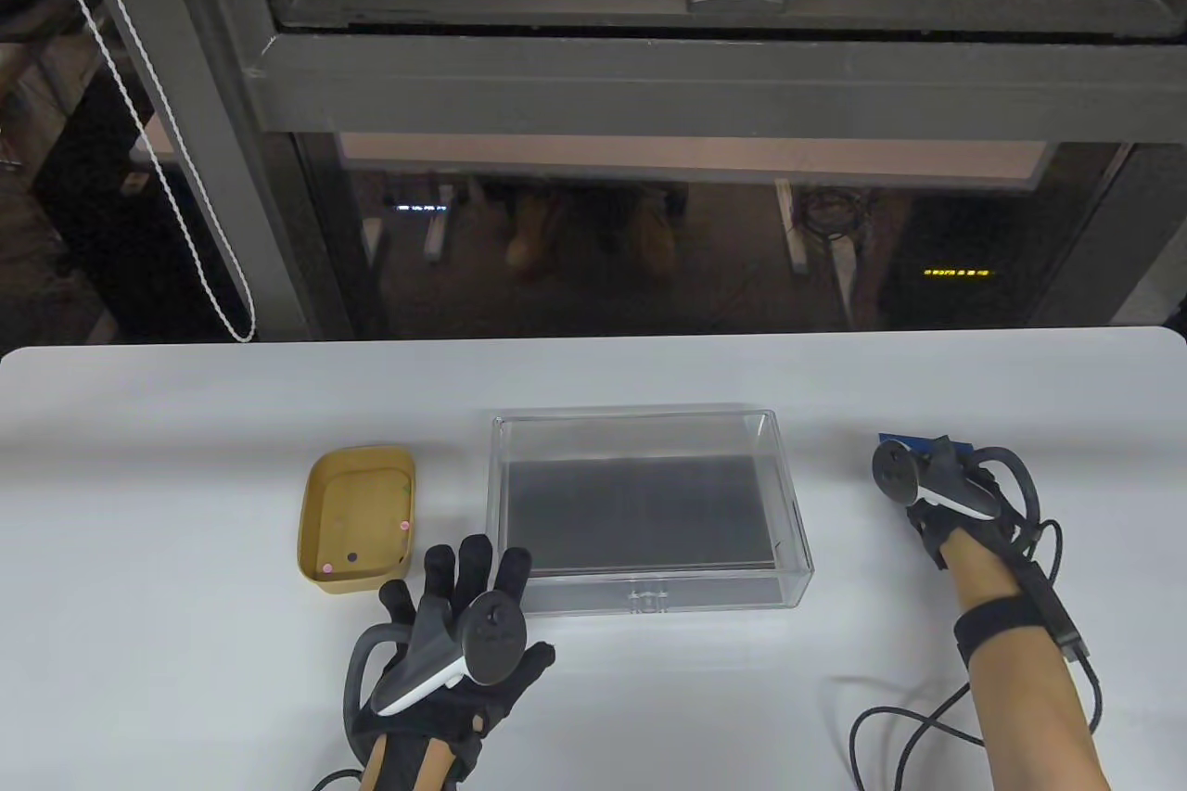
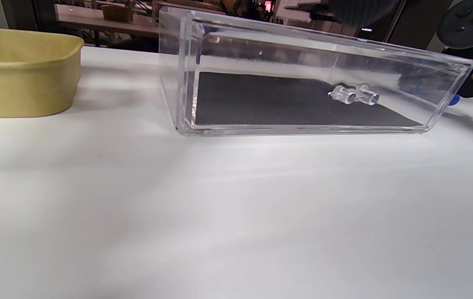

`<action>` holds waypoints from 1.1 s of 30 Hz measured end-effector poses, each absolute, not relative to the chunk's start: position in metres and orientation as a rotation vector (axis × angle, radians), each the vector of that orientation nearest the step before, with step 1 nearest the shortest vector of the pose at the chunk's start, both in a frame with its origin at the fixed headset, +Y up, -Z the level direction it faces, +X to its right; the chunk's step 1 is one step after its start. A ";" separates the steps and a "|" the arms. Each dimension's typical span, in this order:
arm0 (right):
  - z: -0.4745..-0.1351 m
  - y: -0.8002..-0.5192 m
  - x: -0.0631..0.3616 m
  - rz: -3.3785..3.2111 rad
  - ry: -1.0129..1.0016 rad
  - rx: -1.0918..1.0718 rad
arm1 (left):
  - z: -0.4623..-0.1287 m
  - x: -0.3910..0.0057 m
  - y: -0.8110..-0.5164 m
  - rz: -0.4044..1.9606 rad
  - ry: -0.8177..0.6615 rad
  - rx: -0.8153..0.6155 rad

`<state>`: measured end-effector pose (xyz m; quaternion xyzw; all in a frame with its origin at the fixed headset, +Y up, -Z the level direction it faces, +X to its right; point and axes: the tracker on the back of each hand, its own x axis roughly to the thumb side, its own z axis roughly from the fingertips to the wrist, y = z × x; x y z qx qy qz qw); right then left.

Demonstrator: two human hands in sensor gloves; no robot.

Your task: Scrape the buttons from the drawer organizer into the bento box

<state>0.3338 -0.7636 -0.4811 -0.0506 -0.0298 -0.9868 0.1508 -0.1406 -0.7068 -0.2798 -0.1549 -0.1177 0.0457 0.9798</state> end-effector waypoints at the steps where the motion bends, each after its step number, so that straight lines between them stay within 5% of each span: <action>1: -0.481 -0.764 0.334 -2.836 -0.091 -0.143 | -0.280 -0.140 -0.707 0.091 -0.238 -0.313; 10: -0.478 -0.752 0.343 -3.081 -0.415 0.014 | -0.279 -0.139 -0.709 0.080 -0.249 -0.322; 21: -0.438 -0.675 0.298 -3.455 0.050 -0.223 | -0.280 -0.135 -0.716 0.096 -0.280 -0.335; 33: -0.368 -0.656 0.219 -3.568 0.111 -0.742 | -0.278 -0.129 -0.716 0.136 -0.322 -0.307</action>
